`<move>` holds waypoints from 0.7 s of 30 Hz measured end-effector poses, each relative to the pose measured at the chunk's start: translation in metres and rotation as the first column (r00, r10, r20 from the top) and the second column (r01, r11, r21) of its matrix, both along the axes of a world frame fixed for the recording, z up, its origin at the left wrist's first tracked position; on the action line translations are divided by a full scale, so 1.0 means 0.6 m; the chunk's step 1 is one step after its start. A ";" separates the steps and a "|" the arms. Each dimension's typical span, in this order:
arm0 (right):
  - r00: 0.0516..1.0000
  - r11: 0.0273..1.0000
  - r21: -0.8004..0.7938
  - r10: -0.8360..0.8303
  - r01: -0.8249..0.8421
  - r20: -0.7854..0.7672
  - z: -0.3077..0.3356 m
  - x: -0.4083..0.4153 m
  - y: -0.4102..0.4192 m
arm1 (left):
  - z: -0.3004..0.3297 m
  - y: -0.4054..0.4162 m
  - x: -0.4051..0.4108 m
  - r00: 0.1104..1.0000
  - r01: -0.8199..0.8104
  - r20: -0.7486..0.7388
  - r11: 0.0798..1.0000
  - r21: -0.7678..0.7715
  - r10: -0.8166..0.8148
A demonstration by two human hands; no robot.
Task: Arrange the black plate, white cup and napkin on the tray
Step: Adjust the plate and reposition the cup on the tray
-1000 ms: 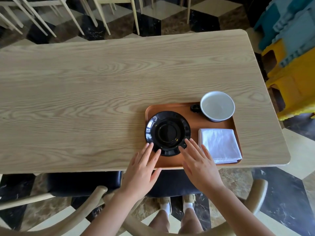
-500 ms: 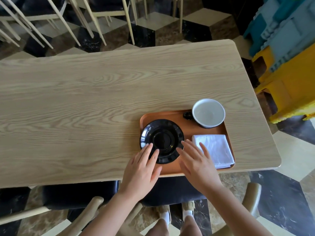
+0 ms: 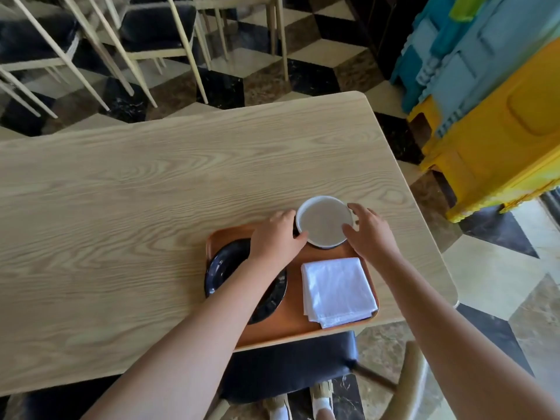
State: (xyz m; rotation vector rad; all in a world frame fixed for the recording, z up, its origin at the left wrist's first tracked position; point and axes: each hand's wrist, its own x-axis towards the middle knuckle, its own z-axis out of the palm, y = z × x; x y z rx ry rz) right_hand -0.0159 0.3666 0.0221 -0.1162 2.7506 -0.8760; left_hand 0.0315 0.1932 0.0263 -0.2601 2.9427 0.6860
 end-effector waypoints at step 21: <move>0.974 0.911 -0.378 -0.092 0.166 0.207 -0.017 0.021 0.003 | -0.028 -0.032 0.025 0.953 -0.303 0.164 0.761 0.574 0.256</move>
